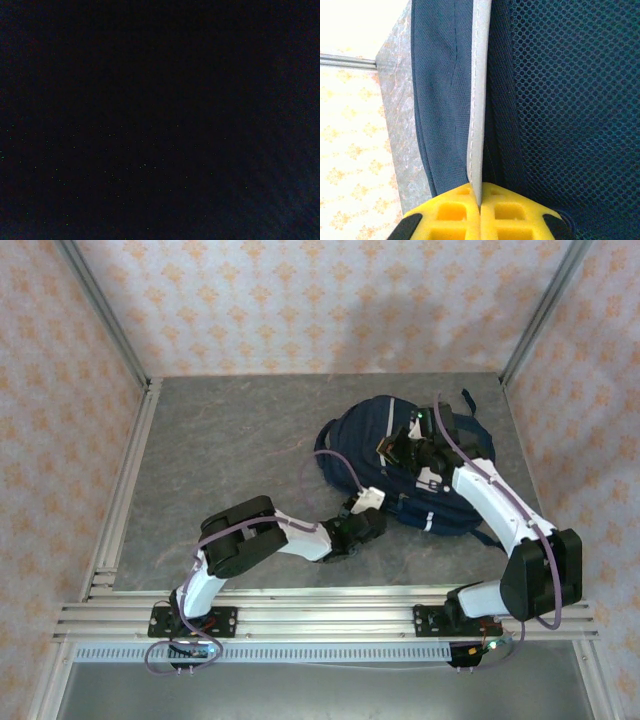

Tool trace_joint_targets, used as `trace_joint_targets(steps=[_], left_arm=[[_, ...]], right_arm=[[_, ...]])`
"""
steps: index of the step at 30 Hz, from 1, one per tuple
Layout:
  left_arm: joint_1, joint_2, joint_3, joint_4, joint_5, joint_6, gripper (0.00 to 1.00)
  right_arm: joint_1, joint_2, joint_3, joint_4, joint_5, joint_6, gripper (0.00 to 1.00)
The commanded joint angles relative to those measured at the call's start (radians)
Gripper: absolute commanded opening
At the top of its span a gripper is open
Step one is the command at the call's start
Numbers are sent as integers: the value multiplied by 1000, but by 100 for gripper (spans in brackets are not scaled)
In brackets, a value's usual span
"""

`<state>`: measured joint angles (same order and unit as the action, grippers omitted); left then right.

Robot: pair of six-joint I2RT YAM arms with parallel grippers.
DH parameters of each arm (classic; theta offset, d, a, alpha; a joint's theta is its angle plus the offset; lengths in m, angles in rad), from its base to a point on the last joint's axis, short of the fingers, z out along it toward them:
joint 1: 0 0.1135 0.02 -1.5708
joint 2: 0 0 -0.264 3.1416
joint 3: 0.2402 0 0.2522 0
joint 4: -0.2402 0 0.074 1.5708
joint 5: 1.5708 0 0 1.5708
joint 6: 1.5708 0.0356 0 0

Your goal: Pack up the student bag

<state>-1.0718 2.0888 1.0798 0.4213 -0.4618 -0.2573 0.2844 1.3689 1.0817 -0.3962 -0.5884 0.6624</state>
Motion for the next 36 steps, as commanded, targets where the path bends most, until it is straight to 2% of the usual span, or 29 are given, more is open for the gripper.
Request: trace_joint_targets(steps=[1,6,11,16,18,24,36], left_arm=[[-4,9,-12,76,42,-14,40],[-9,10,-20,111,104,1,34],[-14,21,-1,99,103,13,33],[-12,22,16,66,91,18,7],[-10,9,3,59,79,11,1],[13,-64,-53,3,57,-33,0],[55,-171,-153,-22,100,-77,0]], right_arm=[[1,-42,-3,72,-41,13,0],[1,-32,-11,76,-36,9,0],[1,-27,-12,76,-34,7,0],[0,-26,-9,45,0,-21,0],[-1,-28,-11,31,13,-35,0],[-2,-24,-9,-32,76,-105,0],[1,-12,-10,-105,135,-205,0]])
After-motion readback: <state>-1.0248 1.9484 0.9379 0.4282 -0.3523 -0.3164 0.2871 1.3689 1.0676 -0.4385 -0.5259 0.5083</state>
